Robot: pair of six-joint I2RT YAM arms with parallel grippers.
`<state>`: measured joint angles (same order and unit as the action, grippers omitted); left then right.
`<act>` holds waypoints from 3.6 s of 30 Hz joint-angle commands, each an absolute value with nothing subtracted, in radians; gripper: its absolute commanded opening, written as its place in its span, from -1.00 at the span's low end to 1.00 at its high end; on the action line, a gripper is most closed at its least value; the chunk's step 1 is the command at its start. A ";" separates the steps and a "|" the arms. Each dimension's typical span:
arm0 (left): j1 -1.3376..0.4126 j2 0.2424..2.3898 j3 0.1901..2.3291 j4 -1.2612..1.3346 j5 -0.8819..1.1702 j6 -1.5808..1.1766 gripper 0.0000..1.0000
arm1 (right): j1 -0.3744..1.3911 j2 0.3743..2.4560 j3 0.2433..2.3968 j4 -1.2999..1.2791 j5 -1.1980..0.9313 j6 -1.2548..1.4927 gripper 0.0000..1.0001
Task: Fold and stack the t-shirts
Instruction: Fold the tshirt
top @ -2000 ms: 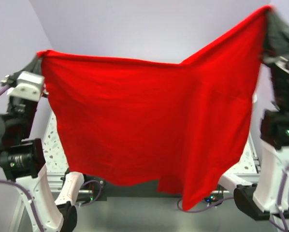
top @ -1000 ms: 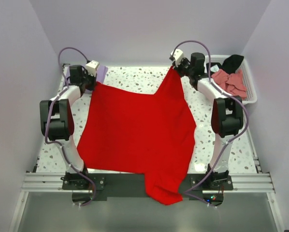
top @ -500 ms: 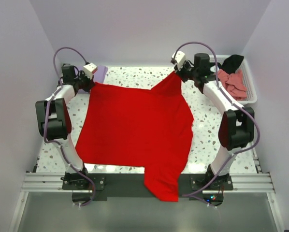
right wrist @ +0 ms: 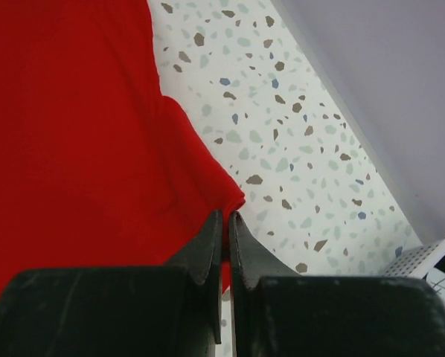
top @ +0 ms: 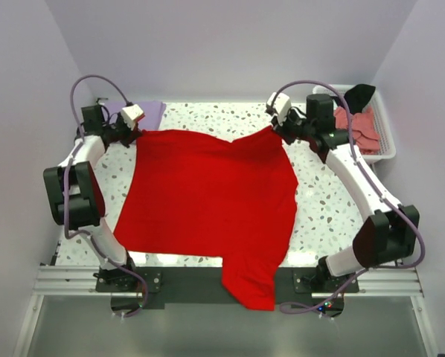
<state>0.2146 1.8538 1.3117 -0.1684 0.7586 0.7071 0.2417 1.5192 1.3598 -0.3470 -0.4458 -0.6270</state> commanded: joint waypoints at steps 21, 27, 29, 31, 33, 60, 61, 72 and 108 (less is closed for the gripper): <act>0.368 1.766 1.190 -0.716 0.853 1.583 -0.22 | 0.411 1.155 1.052 -0.716 -0.564 -0.718 0.58; 0.393 1.744 1.249 -0.762 0.910 1.545 -0.11 | 0.381 1.274 1.147 -0.676 -0.419 -0.589 0.45; 0.384 1.735 1.246 -0.715 0.931 1.479 -0.11 | 0.361 1.336 1.196 -0.672 -0.430 -0.534 0.26; 0.362 1.729 1.244 -0.672 0.910 1.349 -0.11 | 0.359 1.427 1.244 -0.650 -0.411 -0.487 0.11; 0.322 1.730 1.239 -0.614 0.875 1.226 -0.11 | 0.359 1.495 1.284 -0.655 -0.362 -0.445 0.03; 0.238 1.775 1.236 -0.876 0.601 1.334 -0.35 | 0.299 1.806 1.539 -1.034 -0.374 -0.376 -0.02; 0.238 1.773 1.235 -0.876 0.601 1.336 -0.34 | 0.299 1.789 1.528 -1.045 -0.385 -0.385 -0.02; 0.239 1.684 1.177 -0.815 0.732 1.279 -0.07 | 0.354 1.836 1.474 -1.016 -0.407 -0.348 -0.02; 0.198 1.674 1.126 -0.750 0.729 1.253 -0.03 | 0.420 1.933 1.407 -0.919 -0.281 -0.339 -0.25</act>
